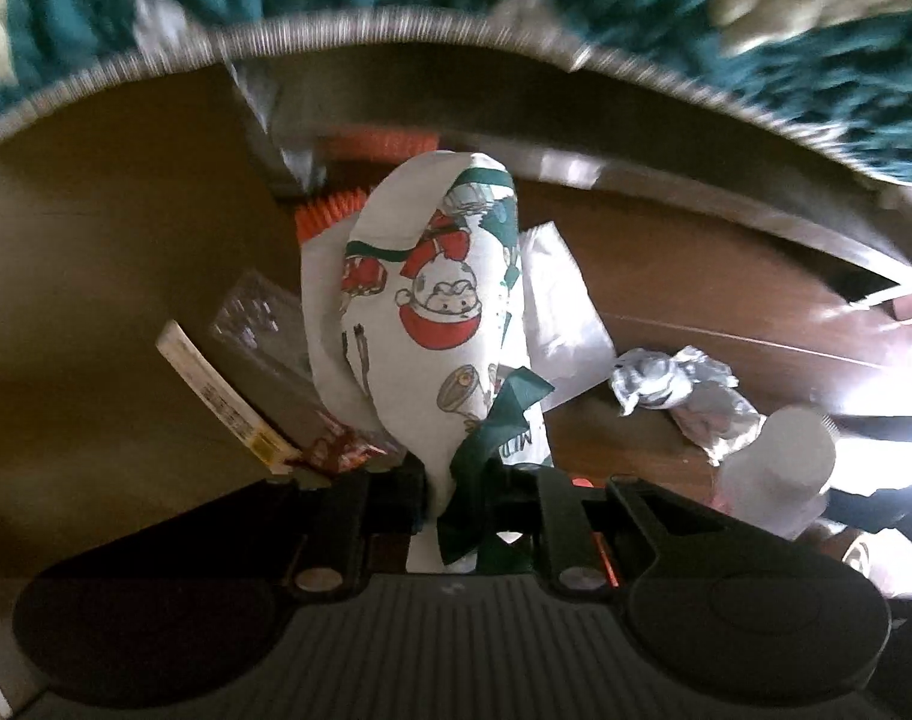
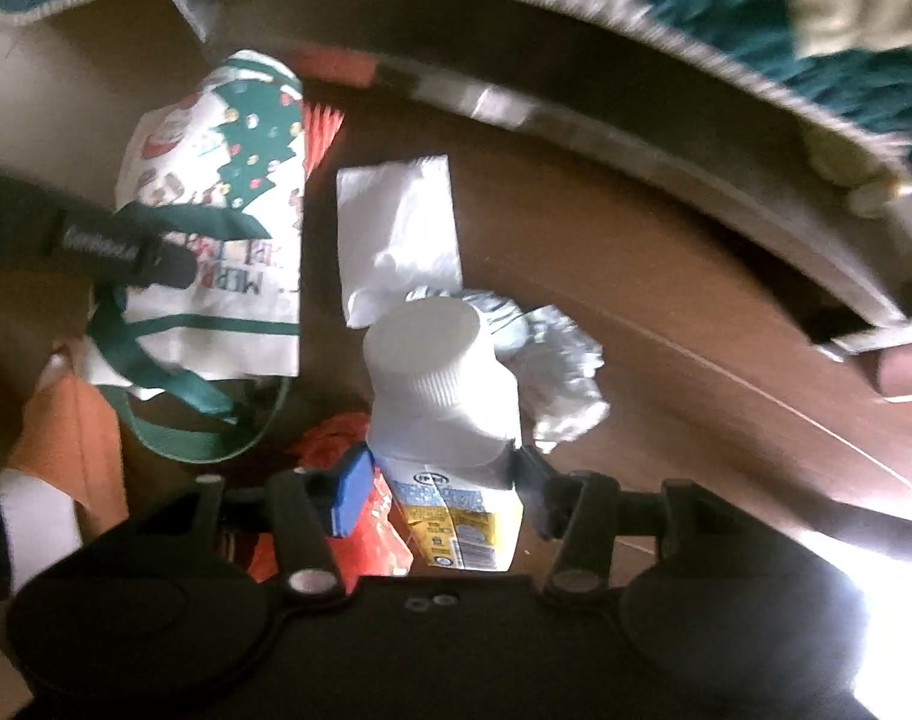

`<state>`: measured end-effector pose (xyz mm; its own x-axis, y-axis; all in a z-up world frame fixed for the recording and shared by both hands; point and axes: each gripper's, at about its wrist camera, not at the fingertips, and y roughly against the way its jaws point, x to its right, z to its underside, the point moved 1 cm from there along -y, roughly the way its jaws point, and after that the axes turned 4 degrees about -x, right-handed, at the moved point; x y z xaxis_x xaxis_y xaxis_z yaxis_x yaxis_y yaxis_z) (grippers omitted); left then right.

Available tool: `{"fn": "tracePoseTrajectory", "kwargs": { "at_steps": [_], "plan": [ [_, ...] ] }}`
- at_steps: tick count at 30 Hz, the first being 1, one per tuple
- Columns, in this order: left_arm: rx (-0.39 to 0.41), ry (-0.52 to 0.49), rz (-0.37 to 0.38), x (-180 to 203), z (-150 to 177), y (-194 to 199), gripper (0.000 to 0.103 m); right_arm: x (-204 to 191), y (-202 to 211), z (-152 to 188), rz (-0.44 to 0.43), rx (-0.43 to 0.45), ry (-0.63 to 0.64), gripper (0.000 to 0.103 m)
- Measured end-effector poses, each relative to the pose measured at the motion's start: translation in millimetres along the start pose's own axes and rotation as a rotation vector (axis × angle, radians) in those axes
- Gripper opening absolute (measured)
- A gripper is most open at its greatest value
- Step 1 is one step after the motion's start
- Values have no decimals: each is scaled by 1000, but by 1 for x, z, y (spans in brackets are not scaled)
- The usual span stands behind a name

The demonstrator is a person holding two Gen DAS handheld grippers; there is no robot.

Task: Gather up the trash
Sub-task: 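Grasp the Christmas-print paper bag with the left tool while the right tool grasps the yellow-labelled white bottle, then lift the bag and bottle and carry both toward the teal bin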

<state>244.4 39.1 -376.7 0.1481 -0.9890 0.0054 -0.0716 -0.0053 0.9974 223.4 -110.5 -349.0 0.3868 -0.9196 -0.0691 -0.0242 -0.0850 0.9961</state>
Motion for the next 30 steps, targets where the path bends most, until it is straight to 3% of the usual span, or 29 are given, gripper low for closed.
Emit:
{"fn": "tracePoseTrajectory", "kwargs": {
  "at_steps": [5,10,15,23,26,28,30],
  "plan": [
    [90,-129,-100,15,4,23,15,11,61,9,9,73,-44,50],
    [53,-137,-92,17,-1,-8,15,22,103,17,-7,121,-86,50],
    [14,-220,-46,32,-2,-45,15,27,90,2,-13,119,-94,51],
    [-64,-129,29,14,-7,-88,22,28,72,-15,-38,87,-112,51],
    [-65,-100,45,8,-6,-90,35,27,69,-16,-57,78,-113,51],
    [-54,-93,47,5,-5,-86,61,26,69,-18,-64,78,-116,51],
    [-21,-97,34,4,-5,-80,66,26,68,-21,-72,81,-126,51]
  ]
}}
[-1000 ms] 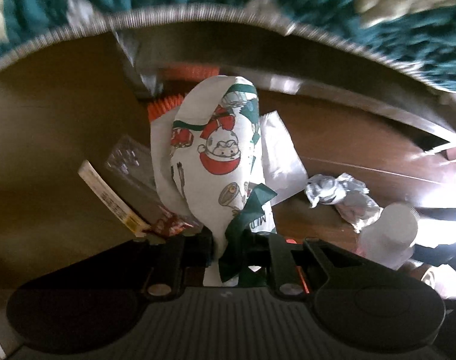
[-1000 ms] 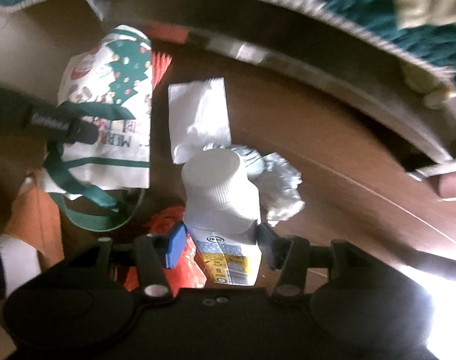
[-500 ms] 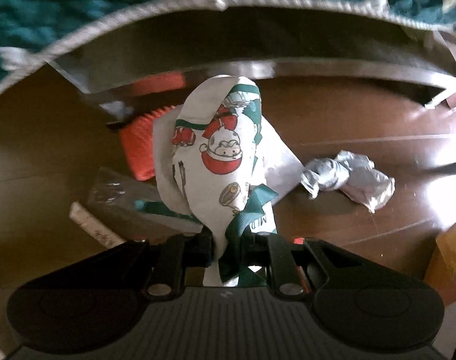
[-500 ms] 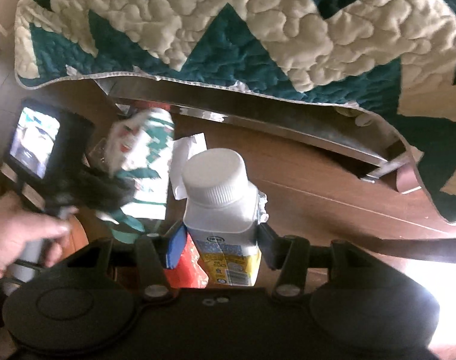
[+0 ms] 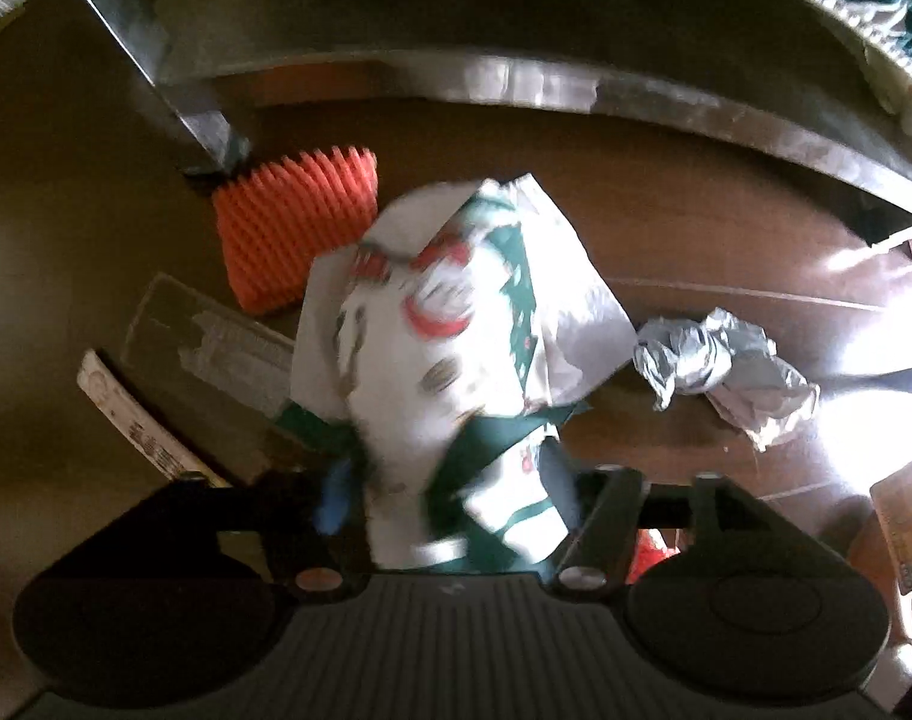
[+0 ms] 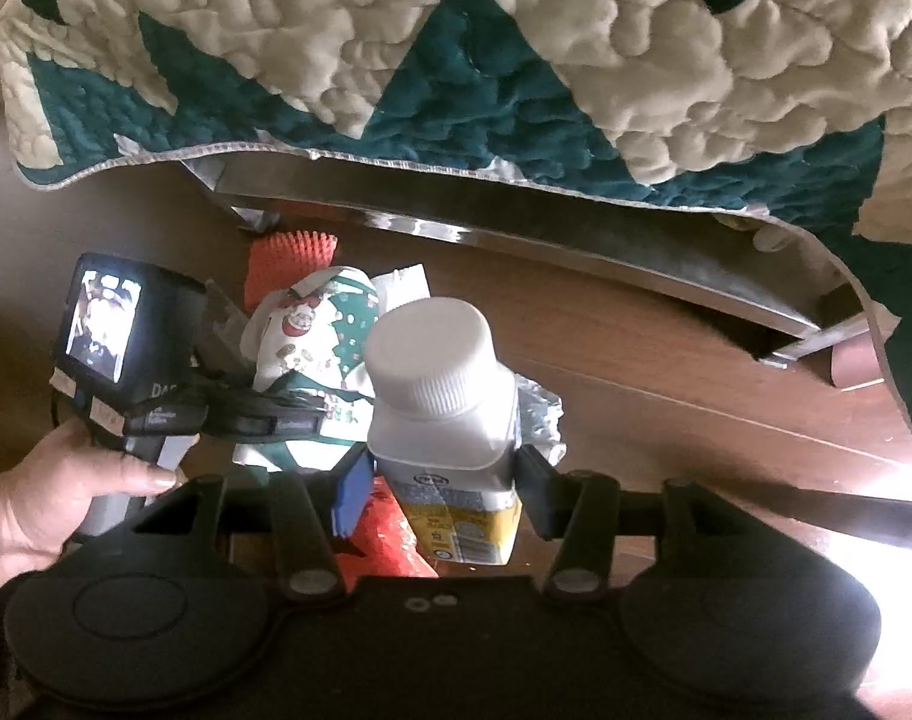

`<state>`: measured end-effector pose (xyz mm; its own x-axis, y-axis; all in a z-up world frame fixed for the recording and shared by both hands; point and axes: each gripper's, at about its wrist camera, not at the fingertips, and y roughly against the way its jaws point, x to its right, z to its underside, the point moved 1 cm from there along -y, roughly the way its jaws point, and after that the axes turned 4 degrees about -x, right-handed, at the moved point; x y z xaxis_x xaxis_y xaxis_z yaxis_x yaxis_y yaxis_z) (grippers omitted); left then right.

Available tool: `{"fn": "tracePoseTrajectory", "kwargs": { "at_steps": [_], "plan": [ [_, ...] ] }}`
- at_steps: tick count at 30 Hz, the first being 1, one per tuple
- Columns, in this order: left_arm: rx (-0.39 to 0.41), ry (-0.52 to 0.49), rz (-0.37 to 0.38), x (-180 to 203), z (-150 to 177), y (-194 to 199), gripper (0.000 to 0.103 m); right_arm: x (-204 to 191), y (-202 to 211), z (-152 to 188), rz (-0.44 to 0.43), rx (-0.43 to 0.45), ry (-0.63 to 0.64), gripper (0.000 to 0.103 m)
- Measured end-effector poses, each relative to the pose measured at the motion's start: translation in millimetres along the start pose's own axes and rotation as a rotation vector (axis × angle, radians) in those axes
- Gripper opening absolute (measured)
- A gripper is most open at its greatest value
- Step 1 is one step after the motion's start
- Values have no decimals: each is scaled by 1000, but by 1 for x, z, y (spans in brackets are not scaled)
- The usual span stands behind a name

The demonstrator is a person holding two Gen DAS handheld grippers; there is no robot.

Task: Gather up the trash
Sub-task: 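Lift the bag and bottle and carry both toward the teal bin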

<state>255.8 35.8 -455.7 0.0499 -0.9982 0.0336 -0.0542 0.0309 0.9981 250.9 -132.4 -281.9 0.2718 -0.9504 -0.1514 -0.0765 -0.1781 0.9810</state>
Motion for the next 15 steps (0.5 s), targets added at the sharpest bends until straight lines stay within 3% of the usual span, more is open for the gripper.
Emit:
{"fn": "tracePoseTrajectory", "kwargs": {
  "at_steps": [5,11,15],
  "plan": [
    [51,3,-28,-5,-12,7,66,6,3,0,-5,4,-28,51],
    [64,-105,-84,-1,-33,-10,66,8,2,1,-29,-8,-46,51],
    [61,-68,-86,-7,-51,-27,66,5,-1,0,-35,-21,-44,51]
  ]
}}
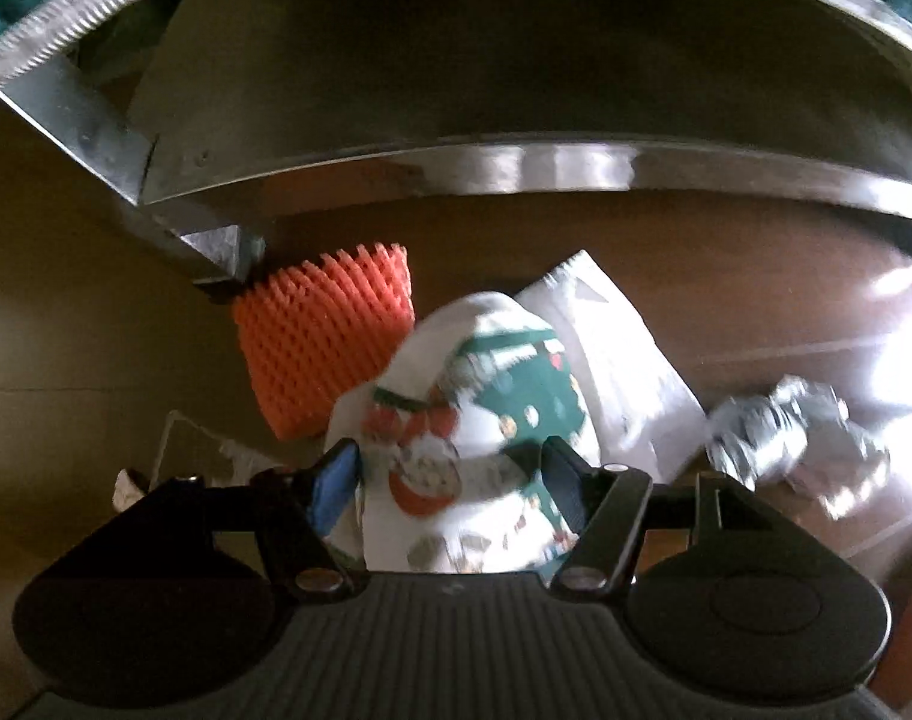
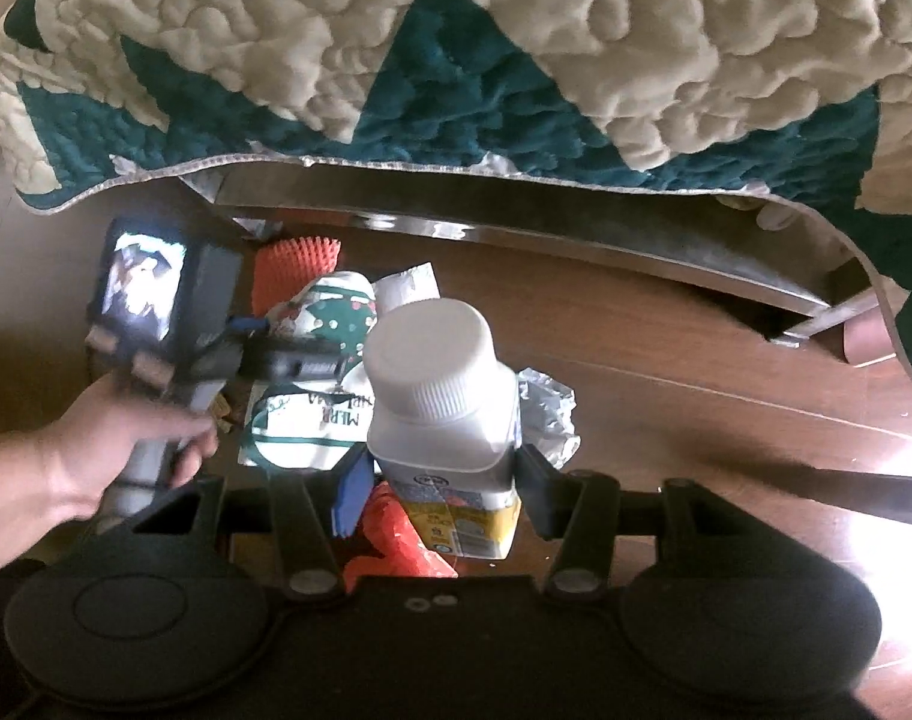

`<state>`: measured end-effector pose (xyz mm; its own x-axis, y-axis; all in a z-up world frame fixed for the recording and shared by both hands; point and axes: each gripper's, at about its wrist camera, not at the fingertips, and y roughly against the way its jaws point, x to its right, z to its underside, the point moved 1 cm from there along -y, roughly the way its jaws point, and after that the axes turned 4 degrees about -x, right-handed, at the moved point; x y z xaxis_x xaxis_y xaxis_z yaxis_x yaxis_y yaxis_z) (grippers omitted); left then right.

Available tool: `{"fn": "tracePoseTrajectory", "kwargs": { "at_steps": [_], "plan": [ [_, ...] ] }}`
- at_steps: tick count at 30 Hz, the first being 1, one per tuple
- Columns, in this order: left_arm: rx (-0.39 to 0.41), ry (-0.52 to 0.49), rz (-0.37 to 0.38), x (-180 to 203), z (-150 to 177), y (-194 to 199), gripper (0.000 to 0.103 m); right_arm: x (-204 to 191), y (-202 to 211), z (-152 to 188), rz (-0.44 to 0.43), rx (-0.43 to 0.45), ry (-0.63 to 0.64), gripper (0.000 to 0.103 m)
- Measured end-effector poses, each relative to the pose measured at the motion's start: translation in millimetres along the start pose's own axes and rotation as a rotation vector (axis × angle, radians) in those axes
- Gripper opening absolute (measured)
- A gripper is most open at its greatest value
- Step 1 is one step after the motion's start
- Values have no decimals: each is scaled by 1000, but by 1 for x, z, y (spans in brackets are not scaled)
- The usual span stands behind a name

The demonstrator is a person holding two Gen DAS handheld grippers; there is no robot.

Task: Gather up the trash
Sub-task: 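Lift the bag and bottle and carry both toward the teal bin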

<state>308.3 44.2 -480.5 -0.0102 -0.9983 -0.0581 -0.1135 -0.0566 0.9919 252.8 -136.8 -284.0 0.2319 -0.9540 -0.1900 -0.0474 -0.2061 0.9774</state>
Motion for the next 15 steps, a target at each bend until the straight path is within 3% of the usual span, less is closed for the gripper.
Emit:
{"fn": "tracePoseTrajectory", "kwargs": {
  "at_steps": [5,7,14,15],
  "plan": [
    [-12,-20,18,4,-10,-15,65,-2,-5,0,-3,-20,-2,51],
    [-14,-45,30,8,-10,-19,44,-2,-7,0,-2,-25,-5,51],
    [-13,-87,43,17,-6,-14,16,-6,-8,-2,18,-23,0,51],
    [2,-89,85,16,-5,-10,14,-6,-8,-2,21,-20,3,51]
  ]
}}
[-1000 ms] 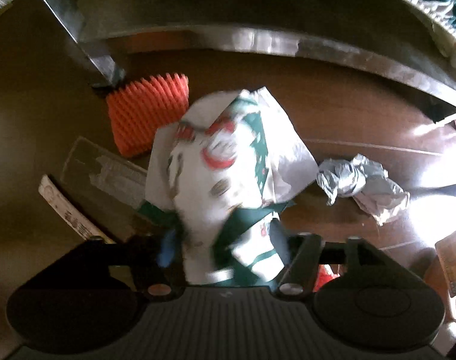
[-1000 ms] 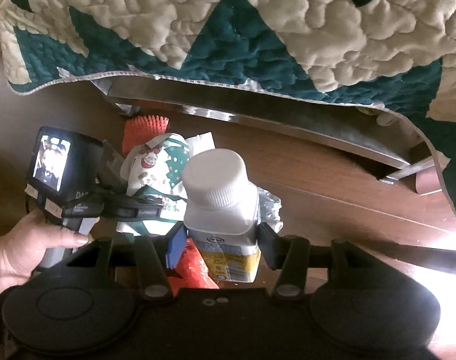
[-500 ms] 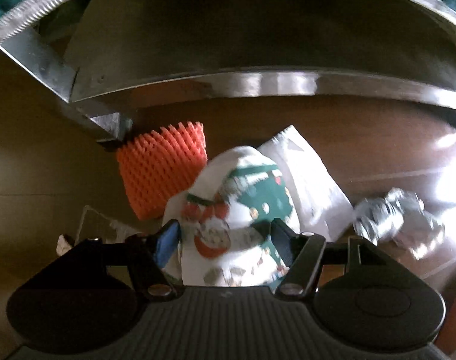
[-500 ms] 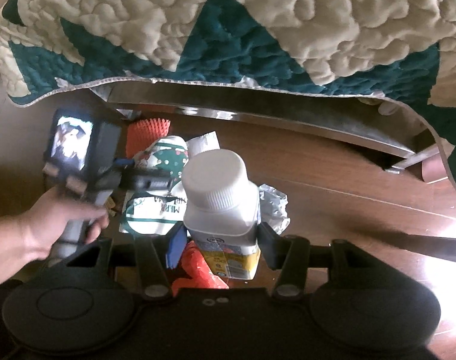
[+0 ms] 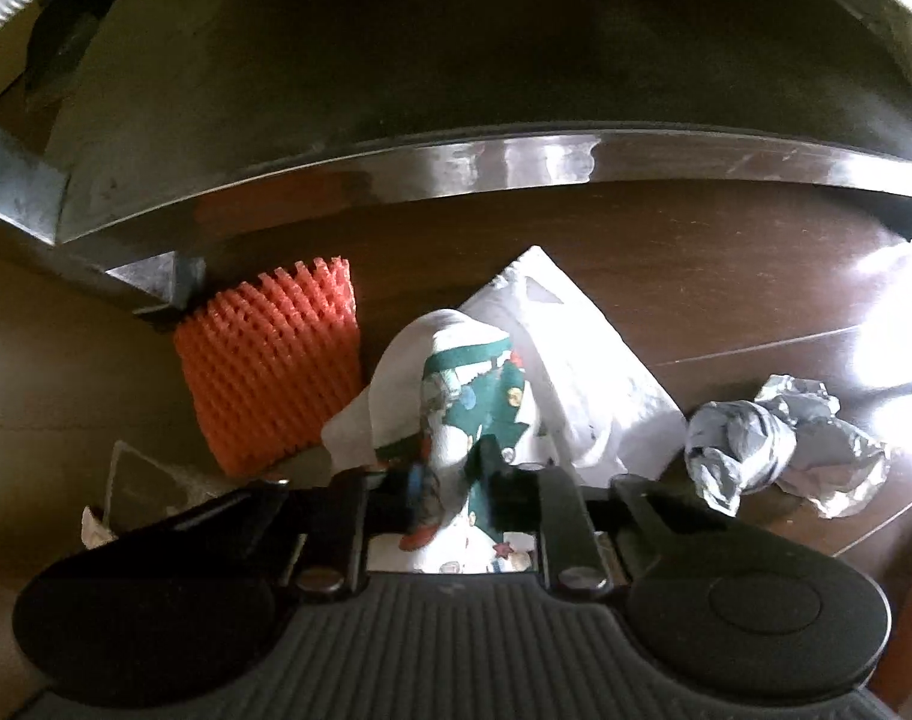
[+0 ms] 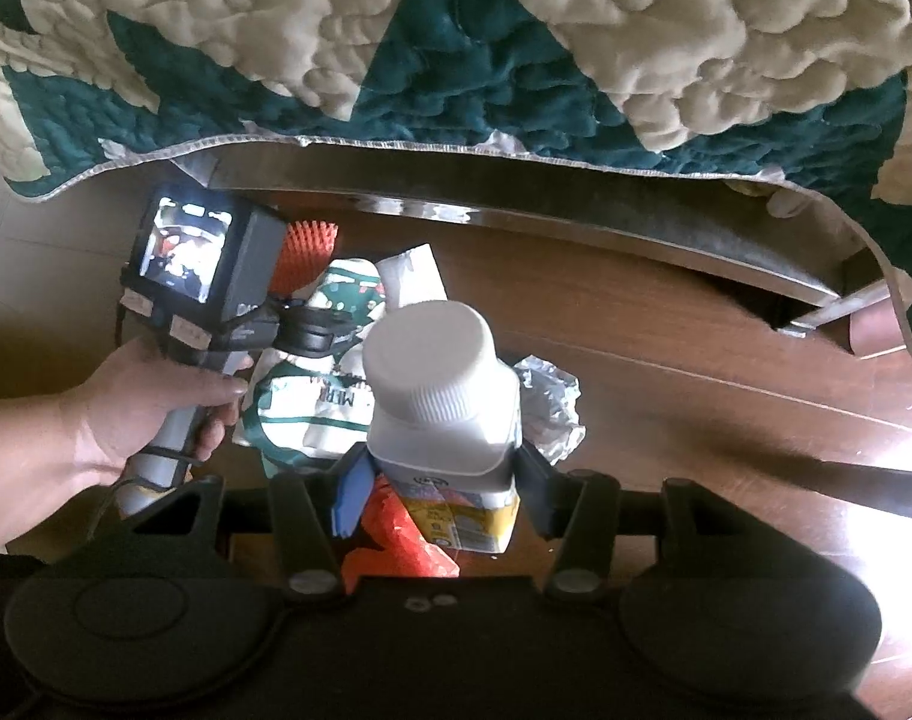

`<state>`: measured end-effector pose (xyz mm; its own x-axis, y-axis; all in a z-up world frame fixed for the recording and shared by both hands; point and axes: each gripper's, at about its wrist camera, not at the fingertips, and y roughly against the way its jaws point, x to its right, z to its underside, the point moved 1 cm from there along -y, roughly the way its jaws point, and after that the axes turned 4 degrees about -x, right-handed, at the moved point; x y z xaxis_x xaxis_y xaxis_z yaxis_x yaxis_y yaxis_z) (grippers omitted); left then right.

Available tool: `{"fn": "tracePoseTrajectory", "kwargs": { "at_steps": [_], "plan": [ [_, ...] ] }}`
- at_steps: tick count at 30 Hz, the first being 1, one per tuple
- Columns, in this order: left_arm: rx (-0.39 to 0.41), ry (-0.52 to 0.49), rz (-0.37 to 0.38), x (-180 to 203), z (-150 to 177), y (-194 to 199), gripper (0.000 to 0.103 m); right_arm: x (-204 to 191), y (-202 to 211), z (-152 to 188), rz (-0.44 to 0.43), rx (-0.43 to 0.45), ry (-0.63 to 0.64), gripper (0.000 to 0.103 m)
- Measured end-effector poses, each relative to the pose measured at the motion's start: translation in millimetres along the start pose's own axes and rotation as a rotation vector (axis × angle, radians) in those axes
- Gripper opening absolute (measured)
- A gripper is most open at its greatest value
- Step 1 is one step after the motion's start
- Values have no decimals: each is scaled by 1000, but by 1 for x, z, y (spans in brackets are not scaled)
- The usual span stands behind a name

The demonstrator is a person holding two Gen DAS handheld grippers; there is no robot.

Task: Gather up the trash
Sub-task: 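Lift the bag and bottle and carry both toward the teal bin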

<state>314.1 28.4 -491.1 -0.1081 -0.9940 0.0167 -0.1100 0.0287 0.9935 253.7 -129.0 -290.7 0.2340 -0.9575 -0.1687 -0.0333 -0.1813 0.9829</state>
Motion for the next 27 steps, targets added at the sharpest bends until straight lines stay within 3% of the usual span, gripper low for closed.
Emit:
{"fn": "tracePoseTrajectory", "kwargs": {
  "at_steps": [6,15,20,27],
  "plan": [
    [20,-2,2,4,9,40,11,-1,3,2,35,28,30,51],
    [101,38,-26,3,32,143,9,5,27,2,44,118,10,50],
    [166,38,-45,2,46,208,9,4,59,4,19,183,-13,50],
    [233,57,6,6,66,297,9,-2,127,36,-12,244,8,50]
  ]
}}
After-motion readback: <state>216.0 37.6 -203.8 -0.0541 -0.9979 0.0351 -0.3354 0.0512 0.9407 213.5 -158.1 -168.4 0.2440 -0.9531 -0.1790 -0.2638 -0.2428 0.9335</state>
